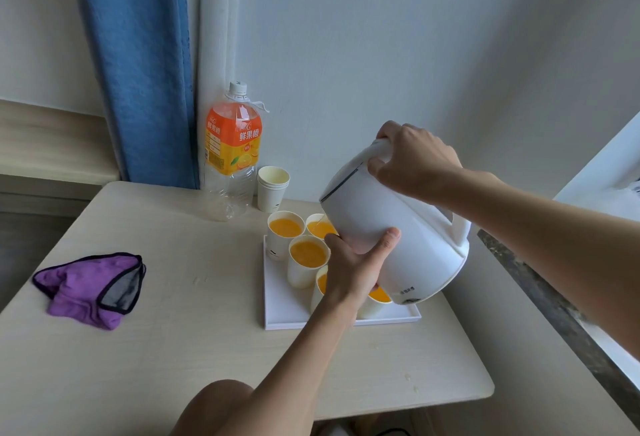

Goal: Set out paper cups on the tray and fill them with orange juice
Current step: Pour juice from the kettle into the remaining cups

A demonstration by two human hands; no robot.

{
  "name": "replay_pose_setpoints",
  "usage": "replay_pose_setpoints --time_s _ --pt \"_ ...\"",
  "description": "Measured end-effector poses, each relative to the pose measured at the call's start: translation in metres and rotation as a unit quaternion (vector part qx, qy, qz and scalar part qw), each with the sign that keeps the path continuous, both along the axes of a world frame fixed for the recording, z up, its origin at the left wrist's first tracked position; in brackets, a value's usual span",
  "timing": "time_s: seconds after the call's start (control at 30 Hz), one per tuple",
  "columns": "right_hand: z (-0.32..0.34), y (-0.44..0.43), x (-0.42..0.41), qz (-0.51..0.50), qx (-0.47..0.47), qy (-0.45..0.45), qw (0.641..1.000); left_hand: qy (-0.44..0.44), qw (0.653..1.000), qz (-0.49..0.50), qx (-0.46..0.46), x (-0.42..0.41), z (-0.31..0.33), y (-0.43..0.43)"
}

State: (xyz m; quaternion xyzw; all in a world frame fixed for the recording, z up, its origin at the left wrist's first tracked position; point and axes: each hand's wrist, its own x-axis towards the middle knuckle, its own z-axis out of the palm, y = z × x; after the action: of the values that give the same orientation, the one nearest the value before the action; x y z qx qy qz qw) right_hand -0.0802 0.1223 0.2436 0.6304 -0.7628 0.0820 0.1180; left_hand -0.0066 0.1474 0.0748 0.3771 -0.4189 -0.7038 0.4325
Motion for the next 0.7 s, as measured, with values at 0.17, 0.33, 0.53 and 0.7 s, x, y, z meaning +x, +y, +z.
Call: replay_pose_setpoints --time_s 0.17,0.33,0.53,0.7 --pt "0.000 -0.016 0.004 0.013 -0.016 0.005 1.000 -0.011 1.000 0.014 0.011 0.005 0.009 -0.012" --pt "-0.004 -0.042 0.012 0.051 -0.011 0.016 0.999 0.012 0.999 0.016 0.045 0.008 0.012 -0.025" --pt "-0.013 -0.065 0.028 0.090 0.017 0.076 0.993 0.065 0.993 0.037 0.087 0.006 0.007 -0.029" --pt "-0.015 -0.074 0.036 0.105 0.020 0.102 0.989 0.087 0.989 0.040 0.110 0.004 0.003 -0.035"
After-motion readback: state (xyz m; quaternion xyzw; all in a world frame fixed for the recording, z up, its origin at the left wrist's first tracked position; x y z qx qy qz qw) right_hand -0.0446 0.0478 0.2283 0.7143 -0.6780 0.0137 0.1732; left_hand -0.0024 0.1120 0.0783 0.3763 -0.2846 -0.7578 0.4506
